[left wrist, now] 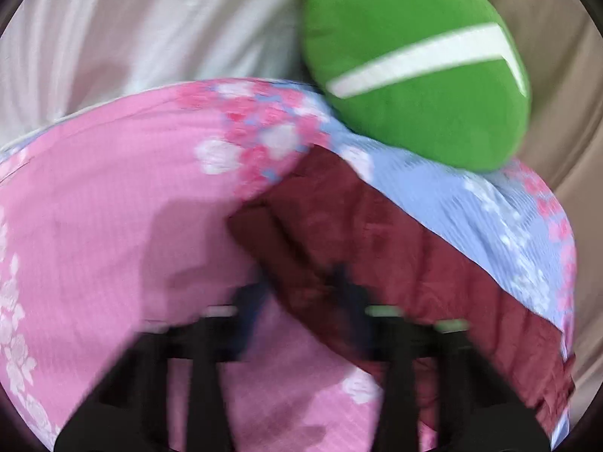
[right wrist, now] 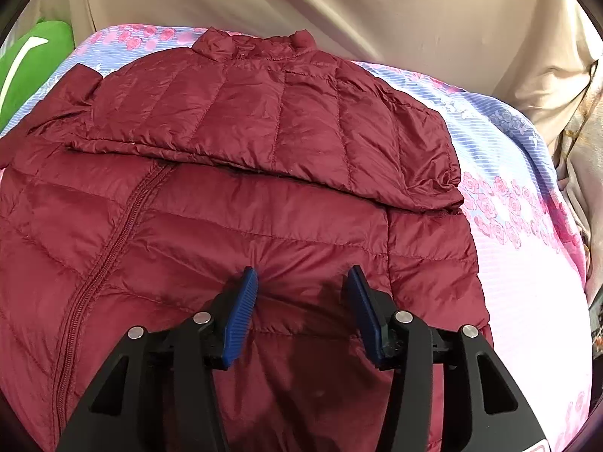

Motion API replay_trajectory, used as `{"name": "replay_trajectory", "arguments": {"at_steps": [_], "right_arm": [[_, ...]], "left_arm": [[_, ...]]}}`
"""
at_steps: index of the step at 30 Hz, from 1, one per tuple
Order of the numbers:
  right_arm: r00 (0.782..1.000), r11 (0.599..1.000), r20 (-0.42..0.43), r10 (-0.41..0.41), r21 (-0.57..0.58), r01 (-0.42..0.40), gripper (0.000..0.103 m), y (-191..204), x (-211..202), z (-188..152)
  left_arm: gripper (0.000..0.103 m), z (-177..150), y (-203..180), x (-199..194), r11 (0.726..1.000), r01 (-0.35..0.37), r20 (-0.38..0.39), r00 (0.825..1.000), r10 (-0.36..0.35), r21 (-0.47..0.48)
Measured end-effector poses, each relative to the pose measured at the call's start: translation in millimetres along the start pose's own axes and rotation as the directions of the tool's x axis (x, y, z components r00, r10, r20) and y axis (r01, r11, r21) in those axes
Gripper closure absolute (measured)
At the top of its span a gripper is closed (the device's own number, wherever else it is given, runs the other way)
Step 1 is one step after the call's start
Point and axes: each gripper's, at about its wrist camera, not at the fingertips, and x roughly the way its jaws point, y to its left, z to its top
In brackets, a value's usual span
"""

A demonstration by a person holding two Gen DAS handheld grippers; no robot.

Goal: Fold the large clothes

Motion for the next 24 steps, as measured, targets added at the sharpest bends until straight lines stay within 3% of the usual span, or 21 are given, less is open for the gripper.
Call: {"name": "replay_trajectory", "arguments": {"at_steps": [2, 6, 10, 15, 19, 21, 24], "right_arm": [[1.0, 1.0, -0.002, 0.005, 0.006, -0.005, 0.053, -1, 1, 0], [1.0, 1.0, -0.004, 0.016, 0.021, -0.016, 0.052, -4, 2, 0], [1.0, 0.999, -0.004, 0.028, 0.035, -0.028, 0.052, -6, 2, 0], [0.999, 0.998, 0.0, 0.044, 0.053, -0.044, 0.051, -9, 2, 0], [0.998, 0.995, 0.004, 0.067, 0.076, -0.067, 0.051, -14, 1, -1], [0.997, 0.993, 0.007, 0.079, 0.086, -0.079, 0.051, -16, 1, -1], [0.995, 0.99, 0.013, 0.096, 0.102, -0.097, 0.047, -18, 0, -2]], "left_arm": [[0.101, 1, -13, -7, 1.0, 0.009, 0.005, 1.0, -0.009, 0.019], [0.103, -8, -65, -53, 0.985, 0.082, 0.087, 0.992, -0.096, 0.151], [0.103, -39, -147, -118, 0.921, 0.176, 0.137, 0.962, -0.235, 0.347], [0.103, -110, -252, -187, 0.767, 0.298, 0.096, 0.902, -0.421, 0.568], [0.103, -196, -327, -217, 0.594, 0.404, -0.047, 0.85, -0.524, 0.696], [0.103, -248, -361, -214, 0.512, 0.448, -0.14, 0.836, -0.531, 0.733], [0.099, -315, -391, -192, 0.455, 0.493, -0.26, 0.836, -0.483, 0.741]]}}
